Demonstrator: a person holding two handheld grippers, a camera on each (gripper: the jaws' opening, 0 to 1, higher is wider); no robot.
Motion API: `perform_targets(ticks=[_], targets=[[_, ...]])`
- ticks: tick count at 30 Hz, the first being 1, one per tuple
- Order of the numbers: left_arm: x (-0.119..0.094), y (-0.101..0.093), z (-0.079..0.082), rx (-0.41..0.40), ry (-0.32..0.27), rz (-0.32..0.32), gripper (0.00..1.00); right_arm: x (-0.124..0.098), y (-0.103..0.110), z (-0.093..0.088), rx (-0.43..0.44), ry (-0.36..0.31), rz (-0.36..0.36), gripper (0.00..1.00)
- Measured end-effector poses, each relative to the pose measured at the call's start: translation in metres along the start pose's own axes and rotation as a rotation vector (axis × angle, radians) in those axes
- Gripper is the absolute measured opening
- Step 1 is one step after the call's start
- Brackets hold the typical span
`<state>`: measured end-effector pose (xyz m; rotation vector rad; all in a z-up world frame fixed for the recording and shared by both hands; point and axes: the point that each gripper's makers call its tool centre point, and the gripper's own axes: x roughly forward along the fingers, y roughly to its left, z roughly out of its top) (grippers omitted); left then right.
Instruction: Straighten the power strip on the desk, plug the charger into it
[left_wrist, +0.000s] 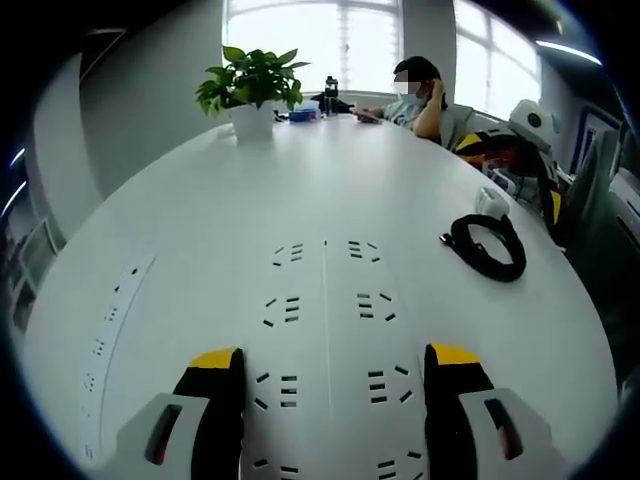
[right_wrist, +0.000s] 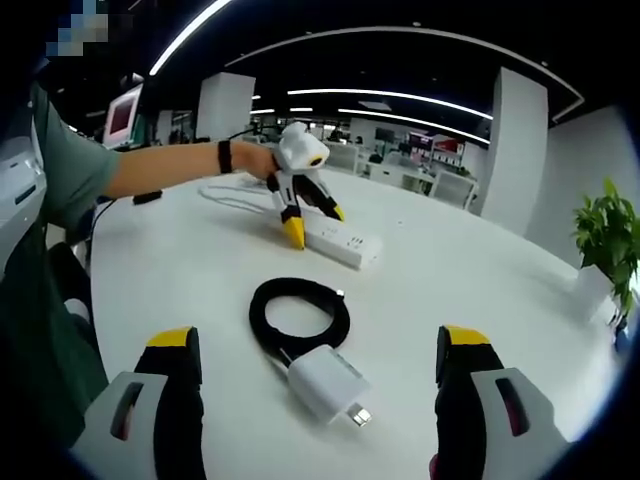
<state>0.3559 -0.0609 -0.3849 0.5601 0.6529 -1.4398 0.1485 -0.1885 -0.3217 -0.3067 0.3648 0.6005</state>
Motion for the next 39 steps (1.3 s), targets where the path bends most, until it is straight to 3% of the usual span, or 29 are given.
perform_targets(ticks=[21, 39], targets=[[0.017, 0.004, 0.018, -0.001, -0.008, -0.005, 0.74, -0.005, -0.003, -0.001, 0.003, -0.004, -0.003, 0.98], [0.028, -0.006, 0.027, -0.004, -0.018, -0.008, 0.74, -0.005, -0.005, -0.005, 0.007, 0.0, -0.003, 0.98]])
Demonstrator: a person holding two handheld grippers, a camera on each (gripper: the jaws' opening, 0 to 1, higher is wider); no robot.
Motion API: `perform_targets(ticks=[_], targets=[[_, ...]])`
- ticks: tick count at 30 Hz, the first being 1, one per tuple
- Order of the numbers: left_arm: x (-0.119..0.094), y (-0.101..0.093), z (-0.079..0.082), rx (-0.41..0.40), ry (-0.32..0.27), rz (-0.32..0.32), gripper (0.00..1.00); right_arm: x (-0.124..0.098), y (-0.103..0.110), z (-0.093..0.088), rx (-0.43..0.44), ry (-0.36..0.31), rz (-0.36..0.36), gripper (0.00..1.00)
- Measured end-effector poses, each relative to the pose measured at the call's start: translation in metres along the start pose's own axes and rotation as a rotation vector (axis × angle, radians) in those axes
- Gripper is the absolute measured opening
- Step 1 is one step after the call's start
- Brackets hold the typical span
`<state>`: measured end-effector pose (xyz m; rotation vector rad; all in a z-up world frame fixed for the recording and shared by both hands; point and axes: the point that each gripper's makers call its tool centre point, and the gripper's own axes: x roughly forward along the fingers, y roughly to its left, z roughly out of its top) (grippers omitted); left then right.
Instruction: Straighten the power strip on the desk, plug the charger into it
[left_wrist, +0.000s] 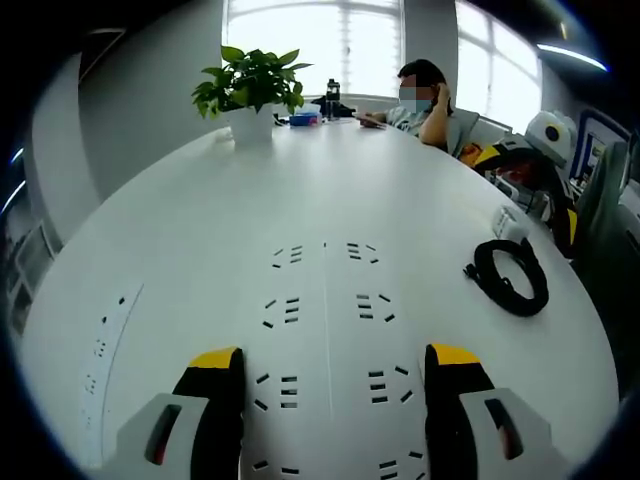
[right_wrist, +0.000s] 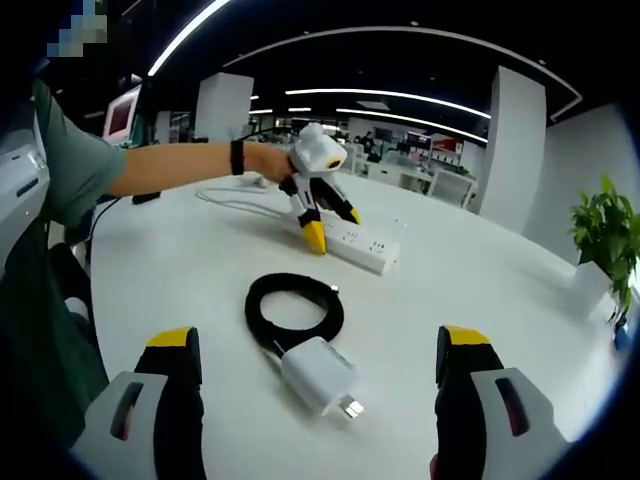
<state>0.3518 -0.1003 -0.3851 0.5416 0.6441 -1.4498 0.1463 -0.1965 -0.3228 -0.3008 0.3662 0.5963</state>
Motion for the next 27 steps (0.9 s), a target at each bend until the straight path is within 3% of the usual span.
perform_targets(ticks=[19, 27], targets=[[0.003, 0.01, 0.002, -0.013, -0.015, -0.013, 0.76, -0.002, -0.006, -0.003, 0.011, -0.002, -0.009, 0.98], [0.0, 0.023, 0.002, -0.039, -0.08, -0.033, 0.77, -0.016, -0.014, 0.0, 0.014, -0.006, -0.043, 0.96]])
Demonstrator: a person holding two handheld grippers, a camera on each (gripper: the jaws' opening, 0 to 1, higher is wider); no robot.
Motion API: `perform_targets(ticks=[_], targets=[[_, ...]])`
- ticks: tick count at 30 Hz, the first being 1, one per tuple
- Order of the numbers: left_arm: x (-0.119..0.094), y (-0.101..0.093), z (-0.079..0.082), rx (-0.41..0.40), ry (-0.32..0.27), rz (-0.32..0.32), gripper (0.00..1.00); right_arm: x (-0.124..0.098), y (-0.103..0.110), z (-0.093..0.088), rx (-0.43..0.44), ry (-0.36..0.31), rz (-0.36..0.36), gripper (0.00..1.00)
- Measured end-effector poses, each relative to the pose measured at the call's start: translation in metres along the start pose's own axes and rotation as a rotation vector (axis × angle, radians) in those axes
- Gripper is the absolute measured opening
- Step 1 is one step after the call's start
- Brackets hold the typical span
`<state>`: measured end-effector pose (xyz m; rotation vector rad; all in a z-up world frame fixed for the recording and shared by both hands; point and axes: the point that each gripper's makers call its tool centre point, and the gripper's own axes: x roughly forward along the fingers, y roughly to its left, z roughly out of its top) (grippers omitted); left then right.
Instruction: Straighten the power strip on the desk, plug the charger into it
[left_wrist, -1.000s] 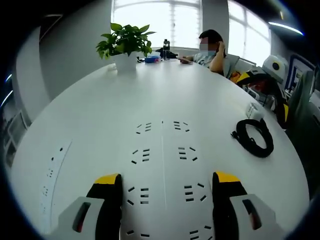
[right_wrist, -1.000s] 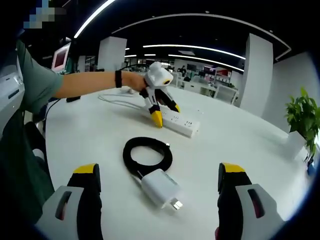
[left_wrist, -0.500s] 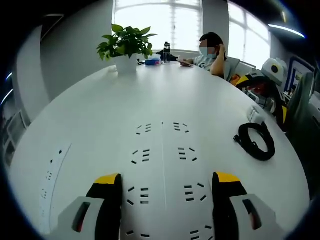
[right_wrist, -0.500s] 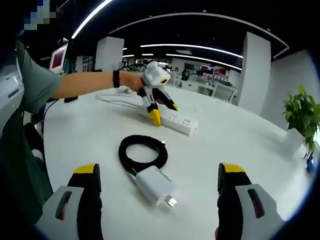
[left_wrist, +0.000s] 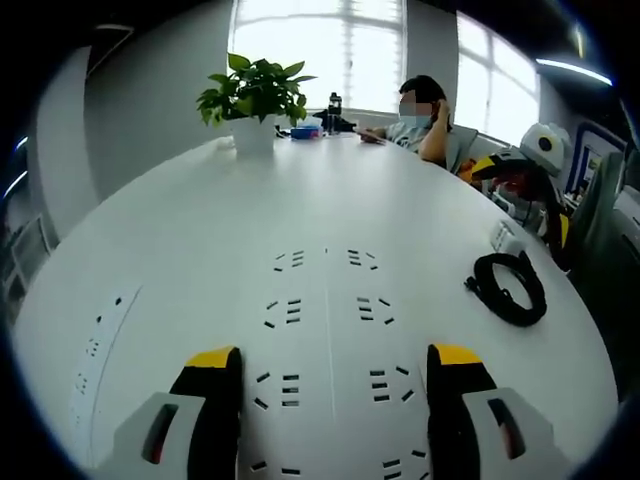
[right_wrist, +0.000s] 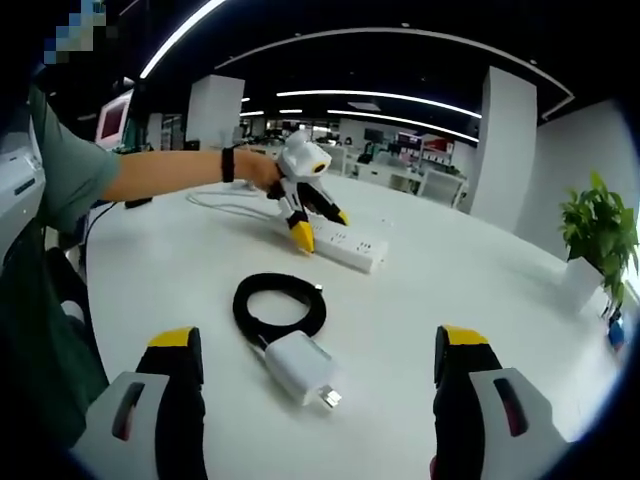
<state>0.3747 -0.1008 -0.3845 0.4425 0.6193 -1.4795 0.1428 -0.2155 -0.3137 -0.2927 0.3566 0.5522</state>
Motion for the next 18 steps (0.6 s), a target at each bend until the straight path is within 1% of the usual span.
perform_targets(ticks=[4, 9, 11, 12, 13, 14, 16, 18], targets=[[-0.006, 0.012, -0.002, -0.018, -0.002, 0.003, 0.77, -0.004, -0.001, -0.002, 0.0, 0.0, -0.013, 0.96], [-0.014, 0.019, -0.007, -0.035, -0.001, 0.021, 0.77, -0.005, 0.002, -0.004, 0.005, 0.005, -0.012, 0.96], [-0.019, 0.017, -0.008, -0.046, -0.005, 0.032, 0.77, -0.006, 0.002, -0.003, 0.003, 0.003, -0.012, 0.96], [-0.02, 0.011, -0.007, -0.048, -0.009, 0.039, 0.78, -0.007, 0.002, -0.003, 0.003, 0.002, -0.013, 0.96], [-0.022, 0.01, -0.007, -0.051, -0.012, 0.042, 0.81, -0.008, 0.002, -0.002, 0.002, 0.001, -0.014, 0.96], [-0.026, 0.002, -0.007, -0.057, -0.018, 0.053, 0.83, -0.008, 0.002, -0.001, 0.003, 0.001, -0.016, 0.96], [-0.033, -0.002, -0.007, -0.062, -0.034, 0.075, 0.84, -0.009, 0.003, 0.001, -0.003, 0.0, -0.017, 0.96], [-0.041, -0.009, -0.007, -0.072, -0.054, 0.079, 0.84, -0.009, 0.005, 0.003, -0.007, -0.002, -0.016, 0.96]])
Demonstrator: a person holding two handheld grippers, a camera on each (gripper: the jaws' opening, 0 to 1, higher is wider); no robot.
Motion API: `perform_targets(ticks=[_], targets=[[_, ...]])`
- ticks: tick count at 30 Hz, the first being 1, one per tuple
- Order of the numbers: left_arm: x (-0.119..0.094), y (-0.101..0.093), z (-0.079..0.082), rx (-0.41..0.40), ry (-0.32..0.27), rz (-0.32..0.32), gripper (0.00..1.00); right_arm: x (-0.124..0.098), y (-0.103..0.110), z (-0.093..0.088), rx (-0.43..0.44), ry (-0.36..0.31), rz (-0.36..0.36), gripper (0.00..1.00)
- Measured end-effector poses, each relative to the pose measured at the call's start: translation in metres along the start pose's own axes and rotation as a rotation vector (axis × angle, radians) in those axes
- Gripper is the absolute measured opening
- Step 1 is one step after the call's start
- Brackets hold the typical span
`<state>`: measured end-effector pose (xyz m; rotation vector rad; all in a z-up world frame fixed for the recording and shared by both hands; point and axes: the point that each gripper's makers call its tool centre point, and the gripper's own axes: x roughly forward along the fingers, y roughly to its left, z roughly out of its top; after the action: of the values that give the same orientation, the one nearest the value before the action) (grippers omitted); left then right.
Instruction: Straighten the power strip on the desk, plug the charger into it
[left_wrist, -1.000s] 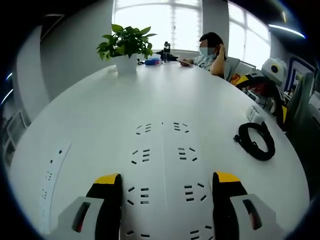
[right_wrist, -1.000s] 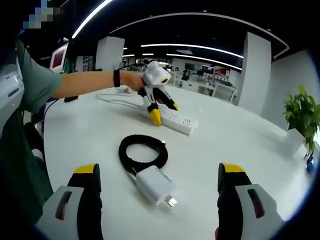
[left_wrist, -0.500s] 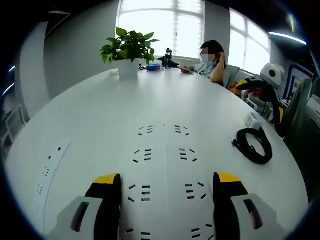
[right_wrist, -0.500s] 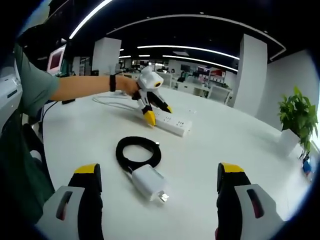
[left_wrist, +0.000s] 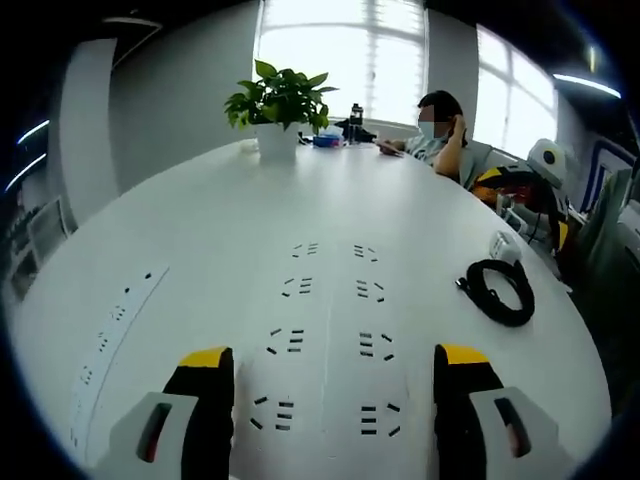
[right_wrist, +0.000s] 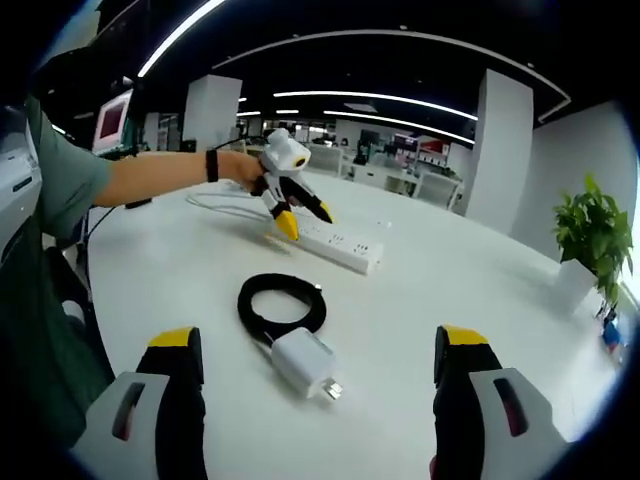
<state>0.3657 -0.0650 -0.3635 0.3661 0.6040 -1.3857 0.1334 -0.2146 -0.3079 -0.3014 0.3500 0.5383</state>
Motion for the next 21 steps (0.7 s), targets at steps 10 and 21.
perform_targets(ticks=[10, 21], targets=[[-0.042, -0.033, -0.003, 0.018, -0.052, 0.054, 0.92, 0.007, 0.017, 0.002, -0.007, 0.001, 0.031, 0.96], [-0.083, -0.047, -0.013, 0.045, -0.122, 0.138, 0.92, 0.009, 0.027, 0.008, -0.015, 0.005, 0.044, 0.96]])
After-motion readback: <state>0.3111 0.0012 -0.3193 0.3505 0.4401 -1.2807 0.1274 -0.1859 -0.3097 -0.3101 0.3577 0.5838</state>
